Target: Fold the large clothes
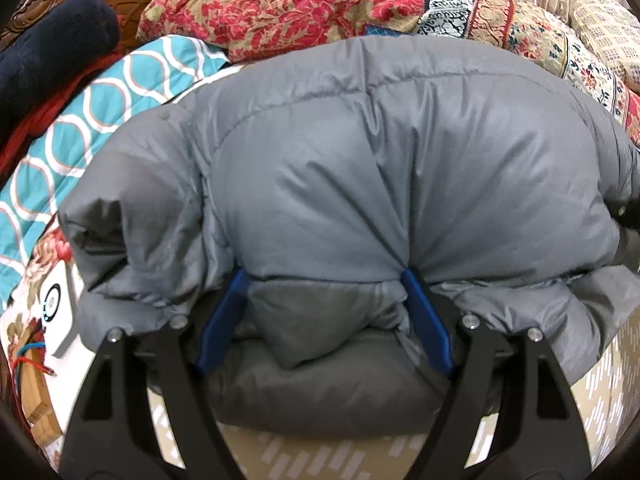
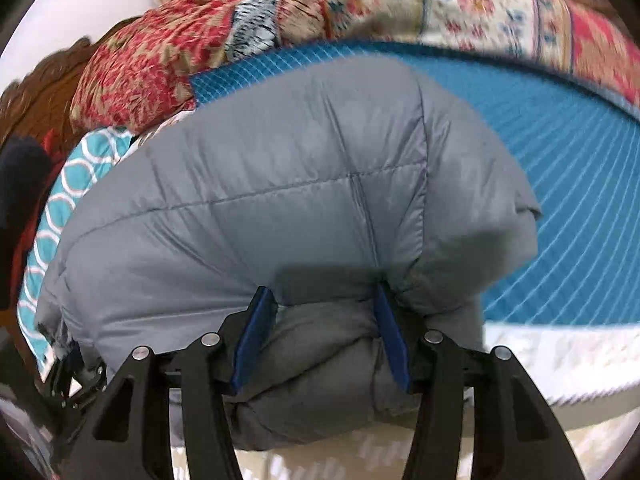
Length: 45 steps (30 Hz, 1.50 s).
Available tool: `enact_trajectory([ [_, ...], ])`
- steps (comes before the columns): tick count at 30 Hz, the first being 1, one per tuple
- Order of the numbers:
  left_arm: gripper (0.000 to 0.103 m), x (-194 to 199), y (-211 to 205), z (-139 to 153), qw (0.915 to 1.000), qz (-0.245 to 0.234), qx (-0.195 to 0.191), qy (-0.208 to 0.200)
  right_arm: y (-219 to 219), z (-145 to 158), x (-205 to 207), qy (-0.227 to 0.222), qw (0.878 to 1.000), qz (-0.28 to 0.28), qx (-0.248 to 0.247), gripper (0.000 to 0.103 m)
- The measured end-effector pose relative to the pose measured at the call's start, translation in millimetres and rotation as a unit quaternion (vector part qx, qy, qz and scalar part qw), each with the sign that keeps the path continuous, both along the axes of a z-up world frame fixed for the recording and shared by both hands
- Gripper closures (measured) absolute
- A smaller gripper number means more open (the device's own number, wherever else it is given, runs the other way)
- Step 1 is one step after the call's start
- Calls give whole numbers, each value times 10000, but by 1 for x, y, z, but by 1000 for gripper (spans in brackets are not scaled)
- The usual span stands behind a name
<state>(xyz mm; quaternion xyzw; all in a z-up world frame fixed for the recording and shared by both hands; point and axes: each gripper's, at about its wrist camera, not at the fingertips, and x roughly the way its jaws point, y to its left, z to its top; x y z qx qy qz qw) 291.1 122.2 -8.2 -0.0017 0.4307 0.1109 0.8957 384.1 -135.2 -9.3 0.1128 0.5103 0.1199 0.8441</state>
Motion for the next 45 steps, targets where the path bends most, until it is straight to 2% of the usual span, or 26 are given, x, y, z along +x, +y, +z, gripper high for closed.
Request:
enact_trajectory([
  [4,27,1,0,0,10000,10,20,25,10,0,-5,42,9995,20,-322,58],
  [7,26,2,-1,4,10000,19,86,30,13,11,-4,128,9988,74,-473,58],
  [9,26,0,1,9,10000,-16,58,56,11,28,-20,-48,9976,-2,-688,58],
  [13,26,-19,-1,24,10000,33,39,72,17,54,-71,-488,9963,196,-673,59],
  [16,26,-45,-6,38,9998,91,-165,43,25,58,-112,-529,9955,404,-671,59],
  [22,26,-97,-29,55,9995,-35,-273,140,32,68,-178,-532,9957,525,-553,59],
  [33,24,-201,-68,101,9979,-423,-491,7,5,102,-279,-729,9959,251,-464,59],
  [34,19,-210,-72,106,9978,-457,-484,2,0,103,-288,-722,9961,234,-440,59],
  [42,9,-273,-104,134,9973,-659,-276,-143,-26,120,-361,-777,9967,148,-165,65],
  [45,8,-291,-114,142,9973,-685,-142,-219,-35,127,-386,-871,9961,102,-110,68],
])
